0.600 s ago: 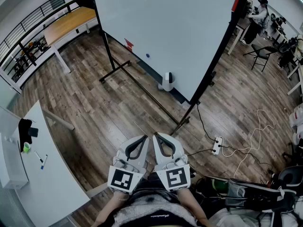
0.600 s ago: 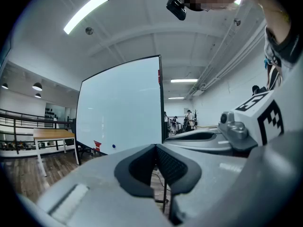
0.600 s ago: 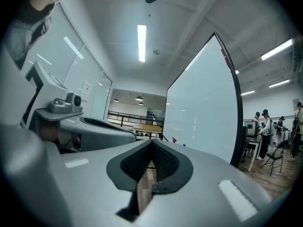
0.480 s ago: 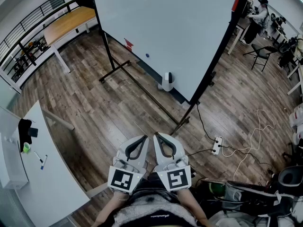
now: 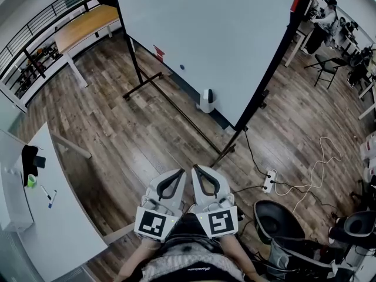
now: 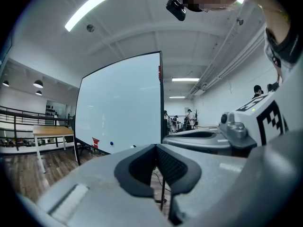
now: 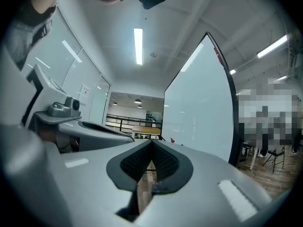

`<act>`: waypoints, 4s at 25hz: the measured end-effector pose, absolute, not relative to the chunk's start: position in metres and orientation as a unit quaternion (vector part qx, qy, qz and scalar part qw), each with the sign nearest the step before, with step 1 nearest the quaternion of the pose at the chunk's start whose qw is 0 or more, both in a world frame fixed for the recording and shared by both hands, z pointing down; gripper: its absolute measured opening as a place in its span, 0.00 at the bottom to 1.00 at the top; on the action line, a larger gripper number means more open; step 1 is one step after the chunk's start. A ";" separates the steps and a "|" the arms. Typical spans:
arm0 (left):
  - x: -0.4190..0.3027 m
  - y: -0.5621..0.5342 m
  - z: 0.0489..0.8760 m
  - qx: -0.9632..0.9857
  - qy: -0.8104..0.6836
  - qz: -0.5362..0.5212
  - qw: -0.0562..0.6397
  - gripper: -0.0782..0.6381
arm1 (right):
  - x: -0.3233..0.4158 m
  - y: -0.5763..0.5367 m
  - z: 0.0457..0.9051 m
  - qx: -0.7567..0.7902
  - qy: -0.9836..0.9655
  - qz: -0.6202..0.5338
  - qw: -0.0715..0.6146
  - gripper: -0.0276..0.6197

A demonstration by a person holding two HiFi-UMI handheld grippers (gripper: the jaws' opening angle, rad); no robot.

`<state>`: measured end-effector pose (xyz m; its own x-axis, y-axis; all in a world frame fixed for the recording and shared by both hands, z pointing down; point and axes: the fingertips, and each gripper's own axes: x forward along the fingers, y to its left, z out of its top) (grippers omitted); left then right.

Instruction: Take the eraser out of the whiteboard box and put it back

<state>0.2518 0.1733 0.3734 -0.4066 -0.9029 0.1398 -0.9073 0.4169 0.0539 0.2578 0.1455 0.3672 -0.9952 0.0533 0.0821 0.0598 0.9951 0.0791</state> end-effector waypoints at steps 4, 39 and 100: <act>0.250 0.168 0.381 0.532 -0.843 0.014 0.080 0.11 | 0.256 0.139 0.373 -0.034 -0.998 -0.033 0.042 0.05; -0.018 0.051 0.394 0.727 -0.682 0.042 0.066 0.11 | 0.011 0.031 0.397 0.222 -0.973 -0.010 0.066 0.05; -0.038 -0.083 0.409 0.890 -0.448 0.060 0.067 0.11 | -0.005 -0.089 0.413 0.439 -0.894 0.010 0.094 0.05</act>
<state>-0.0381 -0.0826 0.4093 0.5917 -0.7887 0.1670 -0.8048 -0.5899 0.0652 -0.0054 -0.0888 0.4128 -0.5972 -0.7825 0.1763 -0.7864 0.6145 0.0636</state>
